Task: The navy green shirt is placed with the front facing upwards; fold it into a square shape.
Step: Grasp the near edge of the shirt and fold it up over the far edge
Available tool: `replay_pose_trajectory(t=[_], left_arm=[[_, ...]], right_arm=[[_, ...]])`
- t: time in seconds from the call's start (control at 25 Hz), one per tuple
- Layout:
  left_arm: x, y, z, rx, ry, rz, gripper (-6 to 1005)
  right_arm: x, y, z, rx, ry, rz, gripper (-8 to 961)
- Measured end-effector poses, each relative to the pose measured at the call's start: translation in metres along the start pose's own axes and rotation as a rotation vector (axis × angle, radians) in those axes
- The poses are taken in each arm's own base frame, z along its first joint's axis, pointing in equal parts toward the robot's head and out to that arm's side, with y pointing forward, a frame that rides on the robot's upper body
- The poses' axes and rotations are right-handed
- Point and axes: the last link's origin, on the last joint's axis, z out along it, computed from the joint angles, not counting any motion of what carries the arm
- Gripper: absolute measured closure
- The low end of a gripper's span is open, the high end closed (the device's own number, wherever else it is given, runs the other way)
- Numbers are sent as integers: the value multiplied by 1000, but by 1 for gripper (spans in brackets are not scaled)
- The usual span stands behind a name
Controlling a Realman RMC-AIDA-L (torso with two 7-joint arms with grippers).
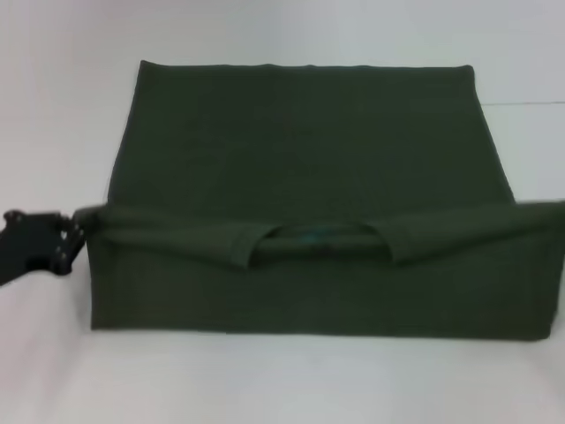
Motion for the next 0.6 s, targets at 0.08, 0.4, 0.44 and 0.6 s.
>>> replay_pose_trajectory(t=[0.08,0.4,0.44,0.6], left_arm=[[5,-4,9,33,11,5,972],[29,-26,45,179,35,-20,972],[32,-26,50,184,29,-15,972],[42,-25,68,183,1,16,971]], right_arm=[[-8,-3,19,10,5,-10,923],[-35,-9,76,80,25,-28,923],[-38,-9,81,85,25,-30,922],[-41,-8,95,100,32,-32,921]])
